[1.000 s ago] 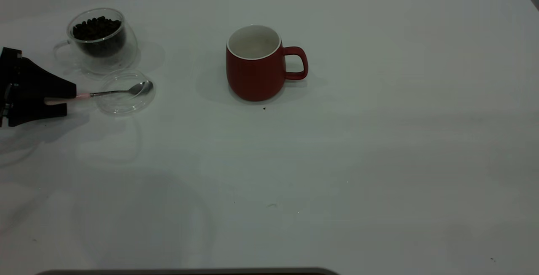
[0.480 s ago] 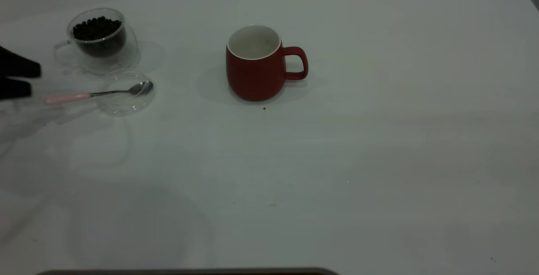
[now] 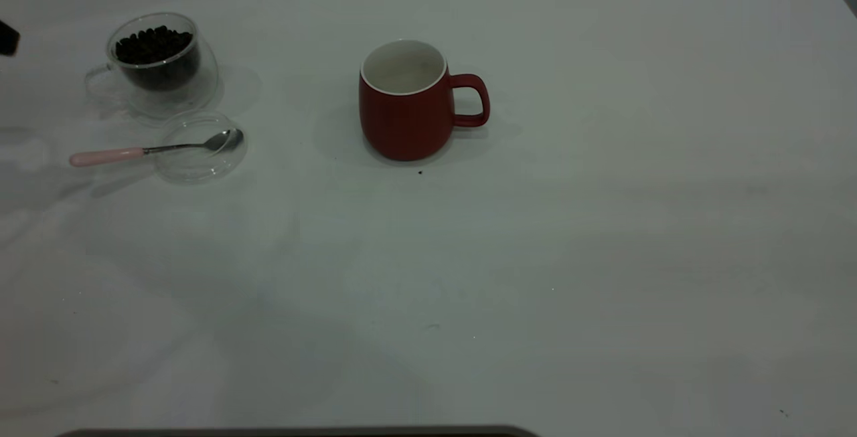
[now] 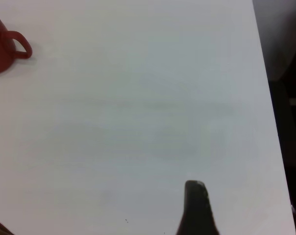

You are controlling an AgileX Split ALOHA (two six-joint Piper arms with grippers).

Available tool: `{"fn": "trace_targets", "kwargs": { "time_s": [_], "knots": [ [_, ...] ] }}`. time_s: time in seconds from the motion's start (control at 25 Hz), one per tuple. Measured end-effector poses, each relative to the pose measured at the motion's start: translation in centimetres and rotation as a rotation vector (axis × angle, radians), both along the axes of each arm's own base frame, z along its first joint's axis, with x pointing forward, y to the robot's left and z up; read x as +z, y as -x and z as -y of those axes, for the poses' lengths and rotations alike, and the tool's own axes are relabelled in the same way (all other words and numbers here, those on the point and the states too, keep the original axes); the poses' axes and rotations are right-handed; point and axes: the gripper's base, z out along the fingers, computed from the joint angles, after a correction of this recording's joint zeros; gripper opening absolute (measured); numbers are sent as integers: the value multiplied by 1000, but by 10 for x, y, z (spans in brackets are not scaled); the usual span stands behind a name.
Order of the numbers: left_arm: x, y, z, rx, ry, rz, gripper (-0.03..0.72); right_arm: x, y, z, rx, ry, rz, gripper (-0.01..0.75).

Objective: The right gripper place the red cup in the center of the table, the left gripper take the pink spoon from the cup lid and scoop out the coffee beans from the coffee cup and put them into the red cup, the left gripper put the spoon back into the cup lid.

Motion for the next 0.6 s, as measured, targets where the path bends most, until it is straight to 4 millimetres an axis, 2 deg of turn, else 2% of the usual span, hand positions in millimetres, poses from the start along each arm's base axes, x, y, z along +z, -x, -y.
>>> {"fn": "trace_targets", "kwargs": {
  "time_s": [0.16, 0.32, 0.44, 0.6],
  "knots": [
    [62, 7, 11, 20, -172, -75, 525, 0, 0, 0, 0, 0, 0, 579],
    [120, 33, 21, 71, -298, -128, 525, 0, 0, 0, 0, 0, 0, 579],
    [150, 57, 25, 70, -339, -160, 525, 0, 0, 0, 0, 0, 0, 579],
    [177, 73, 29, 92, -386, -85, 525, 0, 0, 0, 0, 0, 0, 579]
  ]
}}
